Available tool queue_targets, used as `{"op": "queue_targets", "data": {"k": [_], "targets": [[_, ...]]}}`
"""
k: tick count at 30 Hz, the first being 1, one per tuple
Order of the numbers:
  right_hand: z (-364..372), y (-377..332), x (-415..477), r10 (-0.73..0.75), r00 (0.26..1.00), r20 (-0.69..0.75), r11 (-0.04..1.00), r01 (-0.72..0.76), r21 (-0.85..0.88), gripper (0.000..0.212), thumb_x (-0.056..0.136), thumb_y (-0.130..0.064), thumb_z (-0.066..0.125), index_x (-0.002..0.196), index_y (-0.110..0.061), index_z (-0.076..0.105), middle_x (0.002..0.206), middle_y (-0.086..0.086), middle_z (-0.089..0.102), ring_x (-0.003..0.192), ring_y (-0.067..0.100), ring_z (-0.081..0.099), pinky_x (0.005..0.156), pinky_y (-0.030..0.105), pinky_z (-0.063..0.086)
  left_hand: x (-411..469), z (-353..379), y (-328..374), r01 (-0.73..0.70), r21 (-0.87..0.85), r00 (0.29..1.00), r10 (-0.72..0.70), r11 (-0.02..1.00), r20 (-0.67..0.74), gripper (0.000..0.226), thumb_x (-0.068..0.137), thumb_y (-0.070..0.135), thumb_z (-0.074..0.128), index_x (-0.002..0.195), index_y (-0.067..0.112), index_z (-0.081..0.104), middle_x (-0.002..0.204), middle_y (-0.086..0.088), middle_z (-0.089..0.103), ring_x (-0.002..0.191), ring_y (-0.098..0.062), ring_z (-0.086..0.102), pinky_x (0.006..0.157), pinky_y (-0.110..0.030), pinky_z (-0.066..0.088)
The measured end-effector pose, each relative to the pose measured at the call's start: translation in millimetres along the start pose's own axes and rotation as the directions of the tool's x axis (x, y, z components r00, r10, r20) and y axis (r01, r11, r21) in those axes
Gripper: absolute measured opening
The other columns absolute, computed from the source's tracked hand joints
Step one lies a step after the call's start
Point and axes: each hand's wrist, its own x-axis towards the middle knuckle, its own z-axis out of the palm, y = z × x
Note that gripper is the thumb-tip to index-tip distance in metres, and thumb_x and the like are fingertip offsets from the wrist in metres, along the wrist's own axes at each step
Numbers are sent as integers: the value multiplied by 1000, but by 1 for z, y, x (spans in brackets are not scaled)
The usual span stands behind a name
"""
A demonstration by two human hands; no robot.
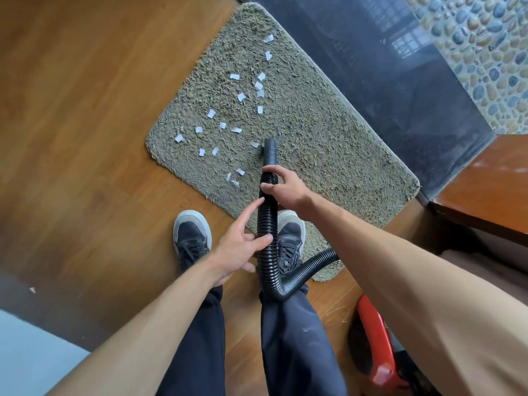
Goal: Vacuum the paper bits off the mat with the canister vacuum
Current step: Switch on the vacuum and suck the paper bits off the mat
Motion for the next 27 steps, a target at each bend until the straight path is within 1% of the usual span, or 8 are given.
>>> {"op": "queue_targets", "data": {"k": [5,8,12,15,19,21,24,27], "targets": [[16,-2,0,17,1000,3,999,-17,-42,47,94,-7,58,138,-20,49,121,19,59,90,28,65,68,41,60,-6,-11,-8,5,-48,1000,-5,999,3,70,96,14,61,134,66,33,95,-11,75,88,-21,72,71,-46,58],[25,-3,-1,21,1000,7,998,-21,-63,46,94,-8,58,138,-21,50,120,19,60,88,28,66,65,39,60,-10,-18,-11,14,-60,1000,-14,998,0,69,97,15,61,133,67,33,99,-14,74,92,-24,72,73,-47,58],[36,-8,0,-6,1000,-8,994,5,-109,46,93,-10,61,136,-22,51,119,18,61,97,33,66,76,50,59,-15,-27,-12,17,-93,1000,-17,996,5,69,98,13,59,139,61,32,94,-14,72,87,-23,70,68,-44,59],[41,-13,0,-21,1000,-5,994,21,-111,45,93,-8,60,135,-21,52,119,20,60,99,36,66,76,49,59,-15,-33,-12,16,-97,1000,-15,995,6,68,98,13,59,137,62,32,94,-14,72,88,-25,70,76,-51,59],[44,-15,0,1,1000,-2,995,-2,-104,45,94,-8,59,137,-20,51,120,20,60,95,33,67,69,42,60,-16,-36,-11,18,-97,1000,-18,995,4,68,98,14,59,138,62,32,98,-18,73,90,-26,71,71,-46,58],[43,-13,-2,29,1000,3,994,-28,-105,46,95,-8,59,139,-20,50,119,19,60,91,30,66,67,40,60,-18,-35,-13,23,-103,1000,-22,994,13,68,98,13,59,138,62,32,94,-16,73,88,-24,72,71,-47,58],[43,-7,-7,73,997,7,991,-72,-112,47,95,-8,58,140,-19,49,119,19,61,96,33,67,74,46,60,-23,-32,-17,36,-106,999,-33,994,26,68,98,13,59,137,62,33,86,-7,74,85,-21,72,76,-52,58],[44,1,-13,114,993,9,989,-113,-91,47,94,-8,59,139,-19,50,119,21,62,97,34,68,78,49,59,-29,-28,-22,51,-97,998,-48,994,38,68,97,14,61,136,63,33,87,-6,75,92,-25,72,87,-62,53]]}}
